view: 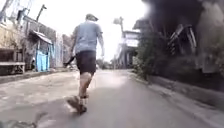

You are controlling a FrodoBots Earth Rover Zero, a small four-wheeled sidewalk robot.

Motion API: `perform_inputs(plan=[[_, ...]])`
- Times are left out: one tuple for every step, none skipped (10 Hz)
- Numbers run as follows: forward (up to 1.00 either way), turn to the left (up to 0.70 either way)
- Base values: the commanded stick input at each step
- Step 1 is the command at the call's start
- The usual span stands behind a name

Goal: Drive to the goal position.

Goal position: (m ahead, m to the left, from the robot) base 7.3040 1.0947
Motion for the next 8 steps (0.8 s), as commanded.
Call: perform_inputs(plan=[[0.70,0.00],[0.70,0.00],[0.74,0.00],[0.85,0.00],[0.85,0.00],[0.85,0.00],[0.85,0.00],[0.85,0.00]])
